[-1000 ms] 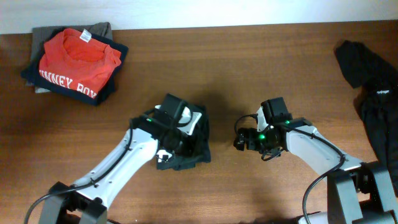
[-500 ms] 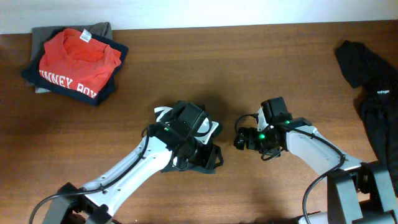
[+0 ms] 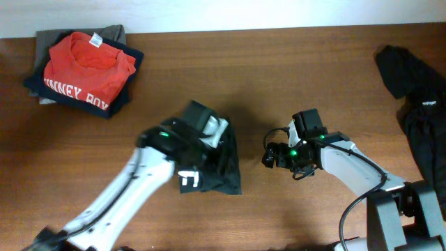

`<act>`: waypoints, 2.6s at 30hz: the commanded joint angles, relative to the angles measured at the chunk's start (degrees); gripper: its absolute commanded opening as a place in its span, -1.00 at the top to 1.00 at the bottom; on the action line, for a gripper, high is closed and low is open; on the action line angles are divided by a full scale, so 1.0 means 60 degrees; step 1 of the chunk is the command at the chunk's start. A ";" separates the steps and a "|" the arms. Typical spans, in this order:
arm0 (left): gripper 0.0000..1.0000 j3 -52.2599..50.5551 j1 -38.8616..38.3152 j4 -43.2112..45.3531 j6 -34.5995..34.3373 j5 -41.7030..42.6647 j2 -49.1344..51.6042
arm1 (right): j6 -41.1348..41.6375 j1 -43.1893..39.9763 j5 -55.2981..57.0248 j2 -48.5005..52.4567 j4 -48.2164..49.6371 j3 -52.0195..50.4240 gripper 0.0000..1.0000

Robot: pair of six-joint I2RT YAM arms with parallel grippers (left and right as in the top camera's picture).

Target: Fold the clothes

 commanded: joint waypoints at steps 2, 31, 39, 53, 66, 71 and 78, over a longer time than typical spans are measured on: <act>-0.72 0.0277 0.1300 -0.0098 -0.0084 -0.0197 -0.0430 | 0.0109 -0.0011 0.0248 0.0488 -0.0076 -0.0528 -0.98; 0.08 0.0277 0.2670 0.1668 0.0364 -0.0288 0.2350 | 0.0106 -0.0011 0.0244 0.0488 -0.0149 -0.0528 -0.98; 0.13 0.0277 0.2670 0.1818 0.0368 -0.0521 0.2361 | 0.0109 -0.0011 0.0244 0.0488 -0.0153 -0.0535 -0.98; 0.61 0.0277 0.2659 0.2014 0.0474 -0.0860 0.2827 | 0.0106 -0.0011 0.0248 0.0488 -0.0193 -0.0535 -0.98; 0.99 0.1231 0.2652 0.2058 0.0040 0.1807 0.2823 | 0.0106 -0.0011 0.0251 0.0488 -0.0186 -0.0535 -0.98; 0.99 0.1494 0.2412 0.2379 -0.0484 0.2007 0.2823 | 0.0109 -0.0011 0.0248 0.0488 -0.0153 -0.0535 -0.98; 0.99 0.1490 0.1701 0.3180 -0.0860 0.1716 0.2834 | 0.0109 -0.0011 0.0248 0.0488 -0.0149 -0.0535 -0.98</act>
